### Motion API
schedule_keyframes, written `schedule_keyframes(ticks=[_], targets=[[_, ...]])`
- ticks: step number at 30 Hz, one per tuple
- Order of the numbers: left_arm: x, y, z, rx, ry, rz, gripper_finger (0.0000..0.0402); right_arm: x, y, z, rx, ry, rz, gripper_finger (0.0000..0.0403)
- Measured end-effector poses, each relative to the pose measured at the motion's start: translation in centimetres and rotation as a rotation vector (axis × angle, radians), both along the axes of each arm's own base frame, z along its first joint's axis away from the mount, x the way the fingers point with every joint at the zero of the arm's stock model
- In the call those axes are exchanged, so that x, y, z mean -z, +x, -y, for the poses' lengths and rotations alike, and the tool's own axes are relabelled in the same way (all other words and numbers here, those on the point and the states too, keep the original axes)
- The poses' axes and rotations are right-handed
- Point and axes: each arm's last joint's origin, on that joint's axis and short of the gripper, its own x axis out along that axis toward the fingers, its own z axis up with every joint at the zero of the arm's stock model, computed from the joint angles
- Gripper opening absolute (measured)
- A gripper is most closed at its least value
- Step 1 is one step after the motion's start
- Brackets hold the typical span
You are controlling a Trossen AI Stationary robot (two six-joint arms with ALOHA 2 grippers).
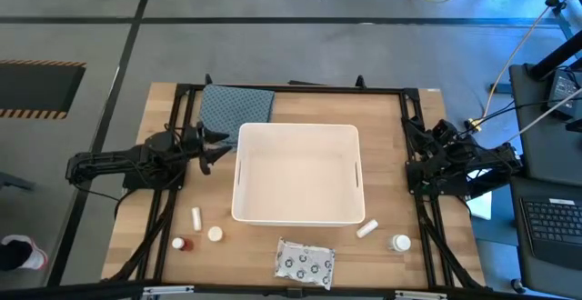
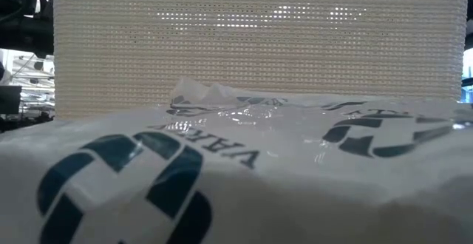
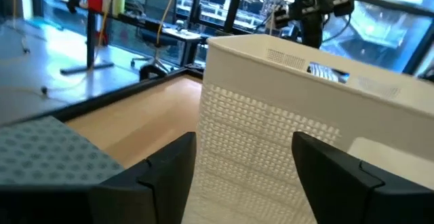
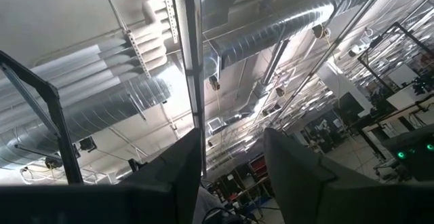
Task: Pick & place medical supplies in basket/bin
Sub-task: Put the left white rolled gauze into the white basket
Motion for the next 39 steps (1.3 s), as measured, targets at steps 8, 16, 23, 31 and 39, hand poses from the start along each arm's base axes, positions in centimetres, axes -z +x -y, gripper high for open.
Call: schedule_keyframes(ticks=[8,16,23,31,39], targets=[[-0.05,-0.02,-0.06,-0.023,0.001,0.006,0.0243,0.0,0.0,0.0,-0.002,0.002,0.001,0.016],[-0.09,0.02,0.07,0.024,-0.01,0.013,0.0276,0.0,0.0,0.0,-0.002,0.004,0.002,0.016],[-0.31,0.05,0.19,0.067,0.04,0.022,0.0296,0.0,0.0,0.0,-0.003,0.005,0.002,0.016],[-0.29,0.12,0.58,0.205,-0.058,0.043,0.0295,0.0,0.0,0.0,-0.011,0.014,0.006,0.016],[-0.54,0.12,0.61,0.218,-0.183,0.094,0.0295,0.0,0.0,0.0,0.0,0.002,0.0,0.016]])
